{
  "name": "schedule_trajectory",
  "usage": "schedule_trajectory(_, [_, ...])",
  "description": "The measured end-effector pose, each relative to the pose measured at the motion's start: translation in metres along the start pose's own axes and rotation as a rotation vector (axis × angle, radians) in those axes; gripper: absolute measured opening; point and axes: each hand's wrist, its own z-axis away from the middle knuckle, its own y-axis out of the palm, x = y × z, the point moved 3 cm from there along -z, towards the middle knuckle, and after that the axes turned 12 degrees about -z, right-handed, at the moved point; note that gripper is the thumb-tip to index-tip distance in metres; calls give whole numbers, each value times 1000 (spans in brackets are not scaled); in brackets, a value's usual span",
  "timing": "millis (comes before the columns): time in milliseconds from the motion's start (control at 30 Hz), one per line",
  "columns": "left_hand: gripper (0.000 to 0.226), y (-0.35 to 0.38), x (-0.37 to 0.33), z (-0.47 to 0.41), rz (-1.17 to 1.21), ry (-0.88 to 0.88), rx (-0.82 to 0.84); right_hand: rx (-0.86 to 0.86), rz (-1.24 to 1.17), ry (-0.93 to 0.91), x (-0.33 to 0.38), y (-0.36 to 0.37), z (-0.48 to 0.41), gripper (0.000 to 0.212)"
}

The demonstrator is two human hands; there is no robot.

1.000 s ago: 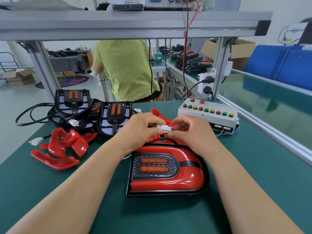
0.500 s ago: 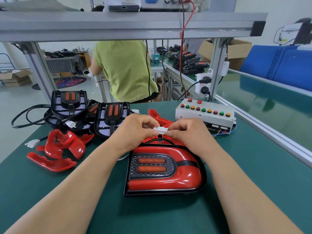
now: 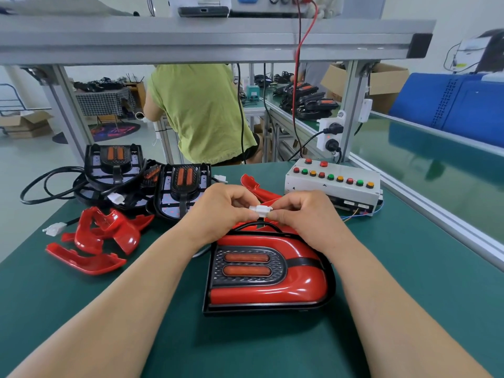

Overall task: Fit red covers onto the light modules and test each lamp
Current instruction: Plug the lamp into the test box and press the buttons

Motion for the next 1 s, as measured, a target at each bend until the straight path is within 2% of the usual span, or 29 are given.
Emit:
schedule_trajectory(133, [22,0,8,-2,62,-7,6,-8,82,-68,2,1,-1,15])
schedule_trajectory(267, [21,8,18,1,91,-36,0,-198,270,-186,5,-9,-9,27])
schedule_trajectory(333, [17,10,21,0,111,-49,5,-236,423,-143,-1,-14,-17,37])
schedule_trajectory(467, [12,12,19,-1,108,-42,17,-142,703,80,-18,-16,-41,52])
schedule_trajectory(600, [7,12,19,0,133,-64,19,-43,854,82,-17,-14,-63,61])
schedule_trajectory(833, [11,14,22,1,135,-82,30,193,1054,131,-25,-5,-91,68])
schedule_trajectory(1000, [11,14,21,2,123,-75,25,220,1164,146,-27,-8,-104,74])
